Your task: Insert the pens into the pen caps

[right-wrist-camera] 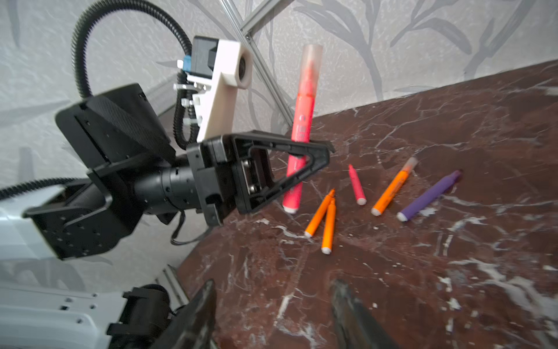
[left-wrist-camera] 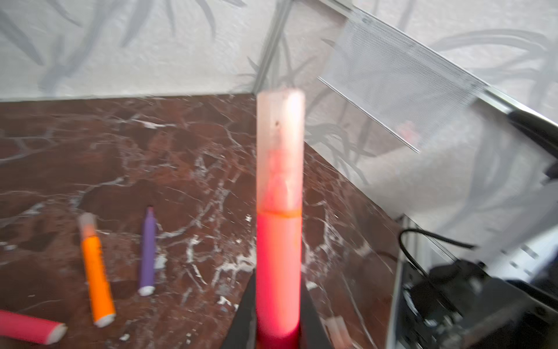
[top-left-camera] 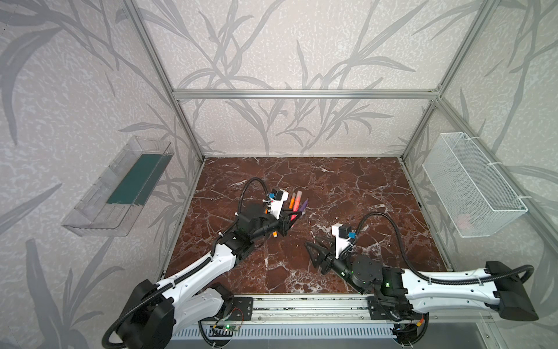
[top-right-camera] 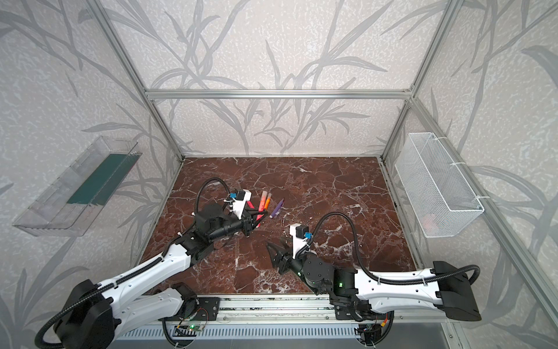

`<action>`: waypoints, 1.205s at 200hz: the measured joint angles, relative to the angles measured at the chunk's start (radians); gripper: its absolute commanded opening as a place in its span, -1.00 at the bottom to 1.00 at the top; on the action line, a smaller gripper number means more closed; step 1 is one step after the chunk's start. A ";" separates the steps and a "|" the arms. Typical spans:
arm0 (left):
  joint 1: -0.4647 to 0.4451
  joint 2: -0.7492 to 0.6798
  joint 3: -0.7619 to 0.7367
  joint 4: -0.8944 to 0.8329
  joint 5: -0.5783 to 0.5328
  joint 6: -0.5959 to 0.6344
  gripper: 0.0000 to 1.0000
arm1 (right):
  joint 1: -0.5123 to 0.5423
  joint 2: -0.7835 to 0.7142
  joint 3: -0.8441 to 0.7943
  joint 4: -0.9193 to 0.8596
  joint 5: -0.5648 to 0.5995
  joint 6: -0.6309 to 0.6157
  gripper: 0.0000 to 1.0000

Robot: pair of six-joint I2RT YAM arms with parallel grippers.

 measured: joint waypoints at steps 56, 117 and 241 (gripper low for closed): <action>-0.050 0.278 0.005 -0.017 -0.109 0.010 -1.00 | -0.090 -0.240 -0.007 -0.201 0.208 0.004 0.99; -0.152 0.463 0.166 -0.140 -0.205 0.108 -0.85 | -0.211 -0.191 -0.032 -0.163 0.319 0.011 1.00; -0.155 0.650 0.348 -0.384 -0.274 0.163 -0.17 | -0.443 0.415 0.183 0.157 0.297 -0.046 0.98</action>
